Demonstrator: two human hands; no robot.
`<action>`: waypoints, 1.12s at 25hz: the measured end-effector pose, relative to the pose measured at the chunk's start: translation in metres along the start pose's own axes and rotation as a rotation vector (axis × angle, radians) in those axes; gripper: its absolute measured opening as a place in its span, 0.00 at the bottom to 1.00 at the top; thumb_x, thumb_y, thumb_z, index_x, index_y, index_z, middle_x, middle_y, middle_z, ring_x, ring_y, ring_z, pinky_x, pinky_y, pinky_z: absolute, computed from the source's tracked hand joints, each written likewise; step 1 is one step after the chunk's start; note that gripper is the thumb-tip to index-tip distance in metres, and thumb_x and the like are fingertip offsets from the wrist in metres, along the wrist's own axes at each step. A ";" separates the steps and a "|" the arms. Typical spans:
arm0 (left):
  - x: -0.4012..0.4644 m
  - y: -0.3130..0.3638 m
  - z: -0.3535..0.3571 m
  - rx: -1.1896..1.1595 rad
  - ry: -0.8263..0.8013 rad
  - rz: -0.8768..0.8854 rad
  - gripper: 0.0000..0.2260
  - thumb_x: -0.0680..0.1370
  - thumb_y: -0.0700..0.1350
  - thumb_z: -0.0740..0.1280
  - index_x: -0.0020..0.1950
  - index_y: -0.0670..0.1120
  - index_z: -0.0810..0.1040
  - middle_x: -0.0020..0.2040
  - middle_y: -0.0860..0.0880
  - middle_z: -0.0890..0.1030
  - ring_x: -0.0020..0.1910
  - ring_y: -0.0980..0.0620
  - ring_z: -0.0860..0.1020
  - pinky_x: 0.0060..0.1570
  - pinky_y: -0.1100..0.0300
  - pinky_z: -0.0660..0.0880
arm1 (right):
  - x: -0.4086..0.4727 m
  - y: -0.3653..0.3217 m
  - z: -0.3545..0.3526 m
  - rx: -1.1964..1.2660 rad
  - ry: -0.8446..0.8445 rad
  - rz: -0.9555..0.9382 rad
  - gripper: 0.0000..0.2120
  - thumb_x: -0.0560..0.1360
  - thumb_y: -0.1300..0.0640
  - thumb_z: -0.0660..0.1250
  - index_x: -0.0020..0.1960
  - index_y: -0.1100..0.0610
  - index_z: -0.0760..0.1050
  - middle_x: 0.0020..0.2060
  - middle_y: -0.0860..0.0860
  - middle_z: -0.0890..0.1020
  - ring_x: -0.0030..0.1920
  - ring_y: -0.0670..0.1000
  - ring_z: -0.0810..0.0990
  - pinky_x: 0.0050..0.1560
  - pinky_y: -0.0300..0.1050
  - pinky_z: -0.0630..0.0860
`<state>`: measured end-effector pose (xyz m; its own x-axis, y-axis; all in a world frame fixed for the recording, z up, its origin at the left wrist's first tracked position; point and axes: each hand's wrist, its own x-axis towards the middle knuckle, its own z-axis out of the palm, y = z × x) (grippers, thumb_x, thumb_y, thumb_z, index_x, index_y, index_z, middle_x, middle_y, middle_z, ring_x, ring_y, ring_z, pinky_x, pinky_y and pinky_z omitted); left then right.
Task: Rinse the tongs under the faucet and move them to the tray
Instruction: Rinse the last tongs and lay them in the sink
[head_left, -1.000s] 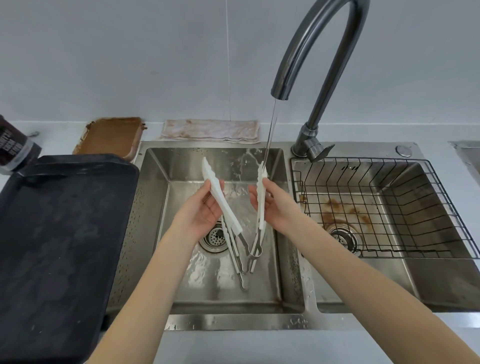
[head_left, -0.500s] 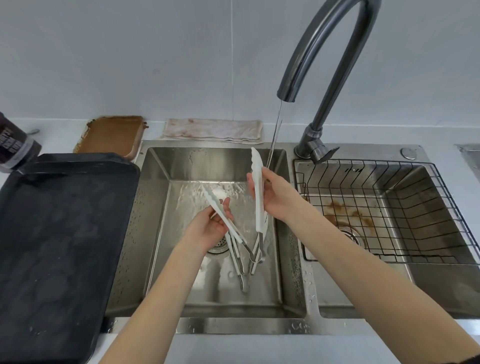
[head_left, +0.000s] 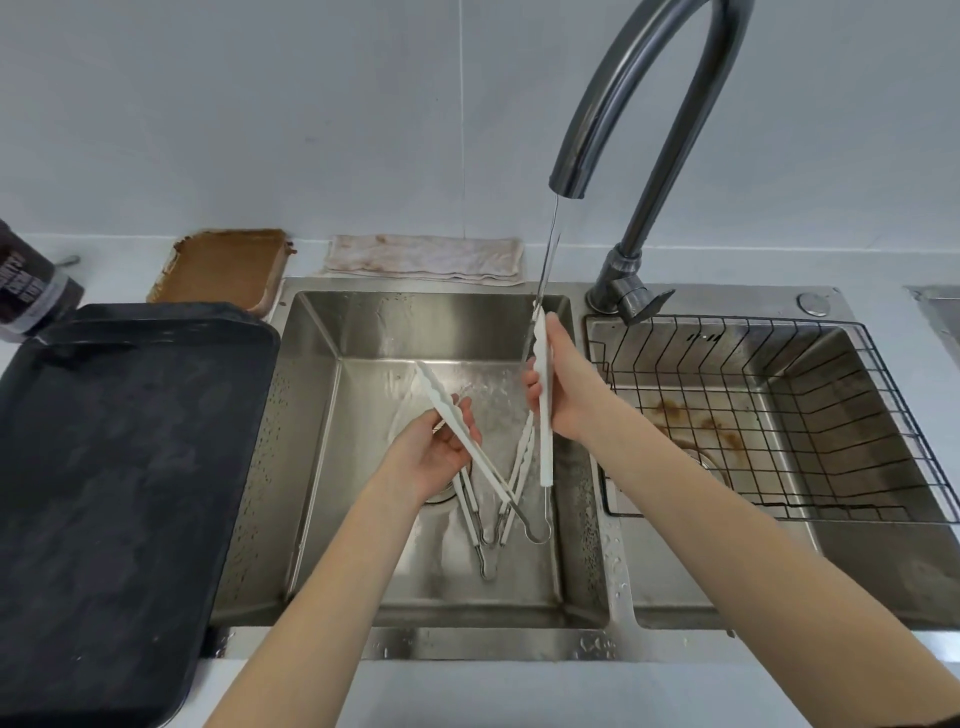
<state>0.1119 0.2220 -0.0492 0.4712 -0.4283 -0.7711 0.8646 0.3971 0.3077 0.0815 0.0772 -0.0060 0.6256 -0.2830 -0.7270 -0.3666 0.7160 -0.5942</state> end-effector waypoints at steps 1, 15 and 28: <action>-0.001 0.002 0.002 -0.005 -0.006 0.014 0.08 0.79 0.35 0.55 0.46 0.42 0.73 0.40 0.46 0.77 0.35 0.53 0.73 0.33 0.61 0.74 | 0.000 -0.003 0.002 -0.022 -0.023 -0.021 0.18 0.73 0.41 0.64 0.42 0.57 0.71 0.28 0.50 0.71 0.19 0.43 0.70 0.17 0.32 0.68; -0.008 0.015 0.017 0.027 -0.018 0.081 0.09 0.79 0.38 0.57 0.43 0.42 0.75 0.39 0.48 0.76 0.34 0.54 0.72 0.26 0.66 0.74 | 0.004 -0.015 0.019 -0.141 -0.035 -0.131 0.19 0.72 0.38 0.63 0.39 0.54 0.68 0.24 0.47 0.64 0.16 0.41 0.64 0.15 0.32 0.62; -0.002 -0.006 -0.011 0.534 -0.030 0.154 0.14 0.77 0.37 0.64 0.63 0.41 0.72 0.56 0.48 0.77 0.46 0.51 0.80 0.39 0.56 0.80 | 0.022 0.026 -0.015 -0.645 0.137 -0.304 0.18 0.80 0.50 0.54 0.64 0.61 0.64 0.37 0.50 0.74 0.38 0.47 0.73 0.38 0.40 0.70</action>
<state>0.1043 0.2293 -0.0553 0.5969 -0.4235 -0.6814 0.7501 -0.0067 0.6613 0.0753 0.0799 -0.0426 0.6880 -0.5171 -0.5092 -0.5501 0.0861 -0.8307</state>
